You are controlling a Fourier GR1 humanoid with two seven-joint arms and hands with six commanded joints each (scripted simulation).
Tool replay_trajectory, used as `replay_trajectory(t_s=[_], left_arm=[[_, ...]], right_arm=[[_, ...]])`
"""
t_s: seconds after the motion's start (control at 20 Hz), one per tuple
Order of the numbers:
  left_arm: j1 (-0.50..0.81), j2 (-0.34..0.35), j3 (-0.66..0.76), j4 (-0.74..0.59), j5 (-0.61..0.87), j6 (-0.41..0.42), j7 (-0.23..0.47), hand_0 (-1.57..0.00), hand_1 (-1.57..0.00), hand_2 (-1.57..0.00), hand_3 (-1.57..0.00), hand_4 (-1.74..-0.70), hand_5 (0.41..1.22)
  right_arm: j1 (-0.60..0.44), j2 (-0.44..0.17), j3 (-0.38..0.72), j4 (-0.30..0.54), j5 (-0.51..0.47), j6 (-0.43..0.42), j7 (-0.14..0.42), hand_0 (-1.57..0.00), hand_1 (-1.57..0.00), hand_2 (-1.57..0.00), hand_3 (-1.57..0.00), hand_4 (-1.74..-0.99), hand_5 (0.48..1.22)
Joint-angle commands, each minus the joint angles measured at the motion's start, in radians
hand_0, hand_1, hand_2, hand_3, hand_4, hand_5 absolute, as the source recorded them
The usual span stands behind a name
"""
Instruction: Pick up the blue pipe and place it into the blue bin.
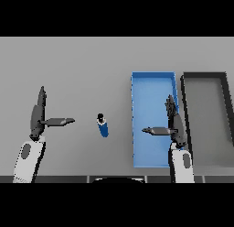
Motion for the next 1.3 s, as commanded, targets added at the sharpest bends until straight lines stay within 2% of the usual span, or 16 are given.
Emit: replay_trajectory(t_s=[0.0,0.25,0.3,0.35,0.4,0.65,0.75,0.8,0.9,0.95,1.1,1.25], left_arm=[[-0.003,-0.001,0.0,0.002,0.0,0.001,-0.002,0.0,0.0,0.0,0.0,-0.97,0.594],[-0.031,-0.01,-0.002,0.021,-0.005,0.004,0.007,0.0,0.0,0.0,0.0,-0.97,0.594],[-0.025,0.066,-0.039,0.015,-0.01,-0.121,-0.039,0.0,0.0,0.0,0.0,-0.97,0.594],[-0.025,0.111,-0.058,0.019,-0.008,-0.205,-0.069,0.0,0.0,0.0,0.0,-0.97,0.595],[-0.028,0.138,-0.067,0.028,-0.011,-0.252,-0.087,0.0,0.0,0.0,0.0,-0.97,0.596],[-0.023,0.18,-0.086,0.03,-0.002,-0.352,-0.144,0.0,0.0,0.0,0.0,-0.97,0.593],[0.004,0.204,-0.101,-0.01,0.005,-0.391,-0.164,0.0,0.0,0.0,0.0,-0.97,0.586],[0.024,0.217,-0.112,-0.036,0.012,-0.416,-0.175,0.0,0.0,0.0,0.0,-0.98,0.583],[0.033,0.229,-0.15,-0.089,0.008,-0.449,-0.146,0.0,0.0,0.0,0.0,-0.99,0.566],[0.044,0.237,-0.172,-0.127,0.003,-0.456,-0.11,0.0,0.0,0.0,0.0,-1.0,0.548],[0.047,0.237,-0.244,-0.189,-0.024,-0.479,-0.001,0.0,0.0,0.0,0.0,-1.03,0.496],[0.048,0.206,-0.306,-0.204,-0.071,-0.491,0.013,0.0,0.0,0.0,0.0,-1.08,0.472]], right_arm=[[-0.003,-0.001,-0.002,0.002,-0.001,-0.001,0.002,0.0,0.0,0.0,0.0,-1.21,0.594],[-0.028,-0.012,-0.019,0.03,-0.012,0.005,0.006,0.0,0.0,0.0,0.0,-1.21,0.594],[-0.019,-0.085,0.017,0.003,0.063,0.029,-0.047,0.0,0.0,0.0,0.0,-1.21,0.594],[-0.012,-0.121,0.046,-0.014,0.117,0.038,-0.071,0.0,0.0,0.0,0.0,-1.206,0.592],[-0.004,-0.139,0.071,-0.035,0.159,0.038,-0.078,0.0,0.0,0.0,0.0,-1.198,0.589],[0.028,-0.162,0.105,-0.063,0.205,0.051,-0.08,0.0,0.0,0.0,0.0,-1.187,0.585],[0.017,-0.164,0.103,-0.061,0.207,0.048,-0.059,0.0,0.0,0.0,0.0,-1.181,0.58],[0.038,-0.162,0.104,-0.073,0.197,0.054,-0.073,0.0,0.0,0.0,0.0,-1.187,0.579],[0.024,-0.156,0.1,-0.077,0.19,0.051,-0.055,0.0,0.0,0.0,0.0,-1.2,0.58],[0.012,-0.149,0.103,-0.075,0.185,0.053,-0.042,0.0,0.0,0.0,0.0,-1.209,0.581],[0.01,-0.155,0.093,-0.068,0.17,0.063,-0.055,0.0,0.0,0.0,0.0,-1.229,0.576],[0.022,-0.161,0.1,-0.084,0.173,0.07,-0.06,0.0,0.0,0.0,0.0,-1.219,0.572]])
